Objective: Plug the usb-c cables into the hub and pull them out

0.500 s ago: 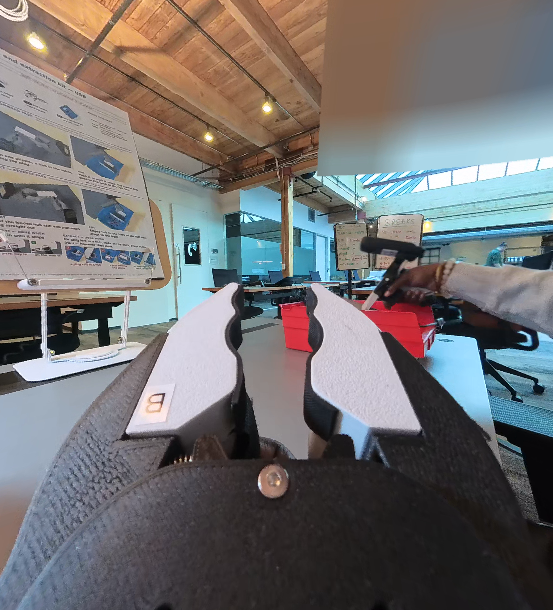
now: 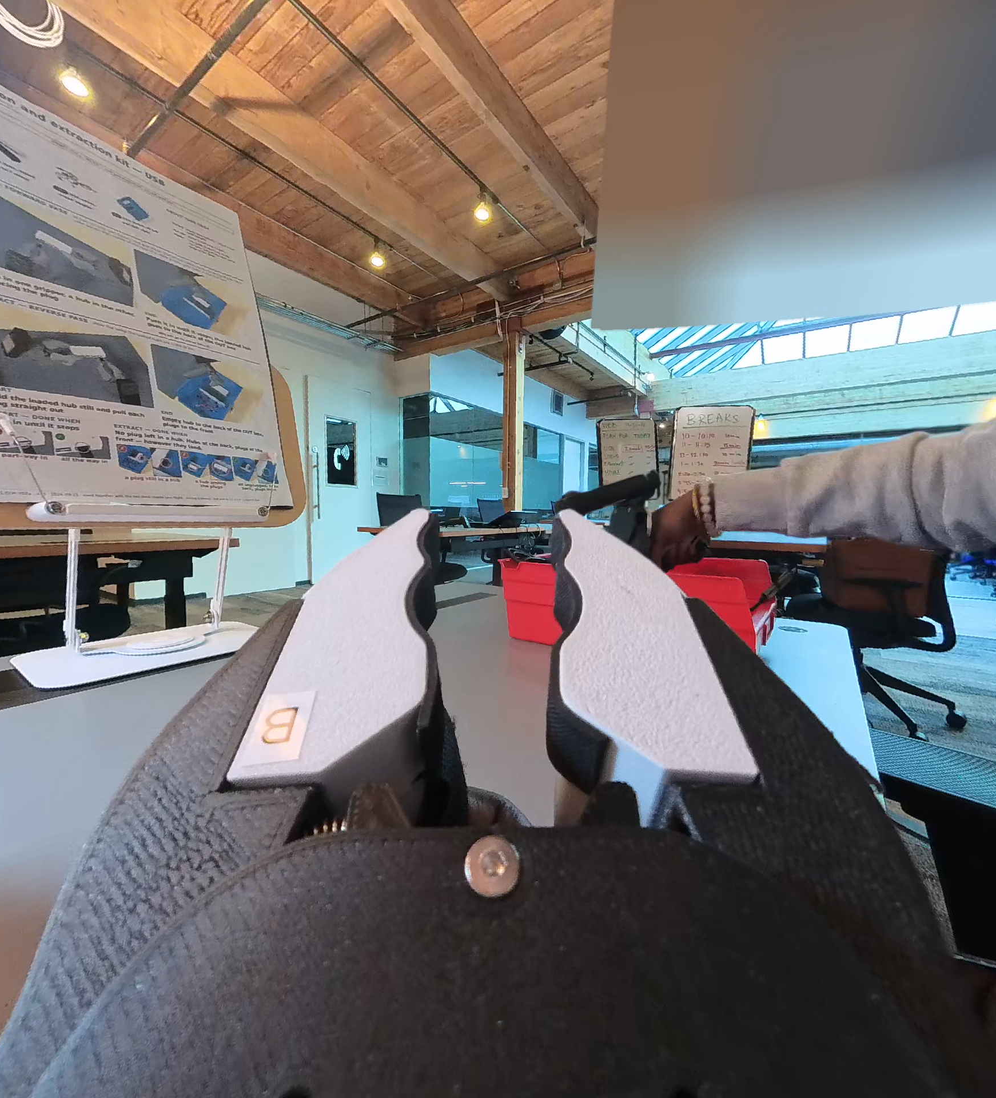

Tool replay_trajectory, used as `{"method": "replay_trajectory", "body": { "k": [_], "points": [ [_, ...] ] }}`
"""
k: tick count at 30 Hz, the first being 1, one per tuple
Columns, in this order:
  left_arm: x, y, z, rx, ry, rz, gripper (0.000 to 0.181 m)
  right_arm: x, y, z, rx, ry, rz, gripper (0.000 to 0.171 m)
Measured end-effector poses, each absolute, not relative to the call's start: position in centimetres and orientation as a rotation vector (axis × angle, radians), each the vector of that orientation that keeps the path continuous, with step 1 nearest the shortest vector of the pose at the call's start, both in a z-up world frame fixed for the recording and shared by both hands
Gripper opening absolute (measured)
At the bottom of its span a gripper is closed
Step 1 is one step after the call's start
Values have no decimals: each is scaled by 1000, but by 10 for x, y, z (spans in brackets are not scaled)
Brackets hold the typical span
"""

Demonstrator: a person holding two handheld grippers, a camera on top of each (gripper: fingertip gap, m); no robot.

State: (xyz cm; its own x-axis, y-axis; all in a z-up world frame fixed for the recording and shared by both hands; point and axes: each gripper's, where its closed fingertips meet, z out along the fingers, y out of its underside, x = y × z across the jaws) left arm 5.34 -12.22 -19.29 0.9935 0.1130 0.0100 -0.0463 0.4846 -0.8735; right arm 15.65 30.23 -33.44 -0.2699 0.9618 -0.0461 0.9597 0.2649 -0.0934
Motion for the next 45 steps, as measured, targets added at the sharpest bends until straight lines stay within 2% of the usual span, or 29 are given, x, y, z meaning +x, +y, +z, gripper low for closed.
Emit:
{"method": "replay_trajectory", "body": {
  "k": [1, 5, 12, 22, 24, 26, 31, 33, 35, 41, 45],
  "points": [
    [54, -123, -193, -1059, -66, 100, 37, 158, 302, -336, -1875, -2515, 119, 11],
    [55, -122, -193, -1060, -57, 106, 37, 155, 310, -319, -1879, -2424, -15, 13],
    [55, -122, -193, -1063, -60, 95, 36, 152, 308, -230, -1784, -2033, 246, 27],
    [56, -122, -193, -1059, -53, 114, 36, 283, 319, -240, -1995, -2028, 98, 33],
    [55, -121, -194, -1063, -54, 114, 36, 304, 326, -230, -2033, -1910, 106, 53],
    [55, -120, -194, -1069, -56, 111, 36, 327, 328, -232, -2069, -1850, 112, 55],
    [54, -120, -195, -1073, -57, 111, 36, 361, 343, -267, -2145, -1788, 90, 50],
    [55, -120, -194, -1071, -56, 117, 36, 361, 353, -275, -2080, -1800, 74, 39],
    [54, -120, -194, -1068, -63, 115, 36, 358, 357, -275, -1974, -1853, 31, 15],
    [53, -120, -195, -1075, -67, 109, 36, 299, 312, -230, -1638, -2012, 233, 10],
    [54, -121, -194, -1067, -65, 115, 36, 254, 307, -256, -1645, -2112, 268, 10]
  ]
}}
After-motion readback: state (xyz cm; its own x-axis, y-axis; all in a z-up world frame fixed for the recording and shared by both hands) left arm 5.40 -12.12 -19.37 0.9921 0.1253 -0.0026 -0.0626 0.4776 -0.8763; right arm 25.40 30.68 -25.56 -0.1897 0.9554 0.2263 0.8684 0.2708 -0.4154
